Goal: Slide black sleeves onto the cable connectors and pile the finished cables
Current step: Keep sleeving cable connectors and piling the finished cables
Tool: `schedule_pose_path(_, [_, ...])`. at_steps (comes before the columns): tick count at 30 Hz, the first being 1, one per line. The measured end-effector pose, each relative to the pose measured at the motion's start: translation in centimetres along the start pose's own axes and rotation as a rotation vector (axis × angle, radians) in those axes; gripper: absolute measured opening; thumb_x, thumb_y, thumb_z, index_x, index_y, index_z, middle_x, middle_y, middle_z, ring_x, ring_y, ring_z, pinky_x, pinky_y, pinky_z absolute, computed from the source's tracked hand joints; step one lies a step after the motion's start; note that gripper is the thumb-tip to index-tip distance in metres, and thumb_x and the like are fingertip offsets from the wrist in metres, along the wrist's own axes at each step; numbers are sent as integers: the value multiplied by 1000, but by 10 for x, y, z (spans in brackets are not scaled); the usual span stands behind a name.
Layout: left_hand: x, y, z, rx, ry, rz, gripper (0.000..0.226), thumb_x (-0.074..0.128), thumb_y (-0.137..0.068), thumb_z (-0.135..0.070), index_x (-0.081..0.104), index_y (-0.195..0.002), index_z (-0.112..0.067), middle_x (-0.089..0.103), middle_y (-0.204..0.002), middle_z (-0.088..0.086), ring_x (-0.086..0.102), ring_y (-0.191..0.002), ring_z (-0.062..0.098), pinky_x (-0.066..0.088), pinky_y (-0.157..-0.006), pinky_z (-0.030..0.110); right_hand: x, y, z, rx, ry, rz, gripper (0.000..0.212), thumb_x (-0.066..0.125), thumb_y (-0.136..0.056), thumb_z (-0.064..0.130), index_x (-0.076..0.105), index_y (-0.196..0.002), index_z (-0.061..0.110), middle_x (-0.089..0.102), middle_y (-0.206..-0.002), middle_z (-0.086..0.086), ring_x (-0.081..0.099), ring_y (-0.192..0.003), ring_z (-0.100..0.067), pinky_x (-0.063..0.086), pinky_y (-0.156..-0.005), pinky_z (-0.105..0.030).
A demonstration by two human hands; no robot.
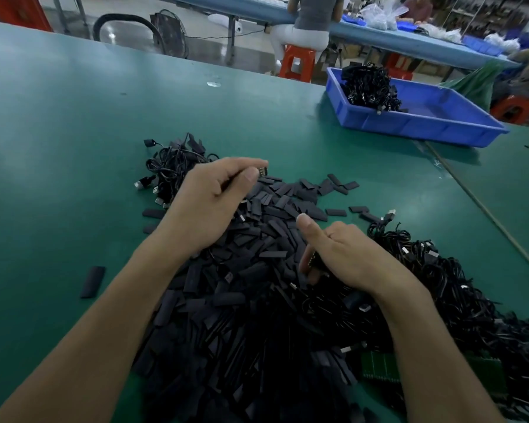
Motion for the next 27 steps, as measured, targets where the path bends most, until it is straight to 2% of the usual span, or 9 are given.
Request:
schedule_pose_path(2, [8,1,7,-33,-58,98,38,50,-104,-15,56,-142,-21,62,-105,-24,55,-94,-18,37,-84,-1,1,-4,8,-22,106,-75,70,36,-95,70,74,-84,13,71,-75,-7,66,-71,-30,56,-71,-39])
schedule_pose_path(4, [13,2,14,-68,-67,153,44,49,-104,-12,49,-147,-21,64,-99,-20,59,-86,-12,41,-76,2,4,-7,25,-117,200,-117,27,56,-98,48,73,-98,26,71,-91,3,67,-85,-22,55,-79,-37])
schedule_pose_path(5, [15,3,16,-85,-56,169,44,49,-104,-11,49,-147,-23,66,-93,-19,62,-81,-6,44,-72,6,8,-9,32,-144,247,-114,20,61,-97,41,71,-110,31,70,-102,5,65,-95,-20,53,-85,-37])
schedule_pose_path(8, [17,5,22,-126,0,195,34,54,-102,-12,56,-131,-30,73,-88,-15,69,-77,3,48,-67,12,25,-15,39,-144,379,-70,32,66,-93,43,67,-122,30,62,-117,3,58,-111,-20,48,-94,-38])
schedule_pose_path(10, [15,5,25,-147,28,173,18,58,-100,-13,55,-107,-30,75,-89,-17,71,-75,5,49,-64,12,31,-16,38,-148,367,-76,27,67,-93,41,72,-115,26,63,-115,3,59,-108,-20,48,-90,-37])
schedule_pose_path(12, [13,4,27,-160,36,150,17,62,-98,-14,57,-99,-30,76,-87,-14,71,-73,6,50,-63,14,32,-15,38,-169,318,-121,19,65,-96,36,75,-106,23,68,-109,2,63,-101,-21,51,-86,-36])
schedule_pose_path(18, [10,7,29,-201,80,80,19,74,-90,-14,72,-92,-33,73,-76,-11,70,-65,8,54,-59,17,11,-10,34,-224,31,-355,11,52,-102,28,63,-102,25,67,-90,6,62,-82,-14,50,-71,-36])
schedule_pose_path(23, [15,9,30,-224,14,98,10,79,-86,-20,75,-93,-24,73,-72,-12,69,-61,6,54,-61,17,-5,-4,30,-296,-309,-451,20,57,-100,17,64,-111,32,65,-89,23,63,-88,4,45,-73,-8])
schedule_pose_path(27, [16,9,28,-231,-6,99,7,79,-86,-23,76,-91,-26,72,-71,-15,69,-64,2,55,-64,16,-11,-2,26,-314,-502,-463,24,61,-97,14,65,-103,37,70,-92,17,68,-88,-5,56,-82,-27])
Point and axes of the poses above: each hand's wrist, its own y-axis away from the middle knuckle, its own x-axis out of the palm, z = x × y, the point moved 9 cm from there along -y, towards the middle knuckle
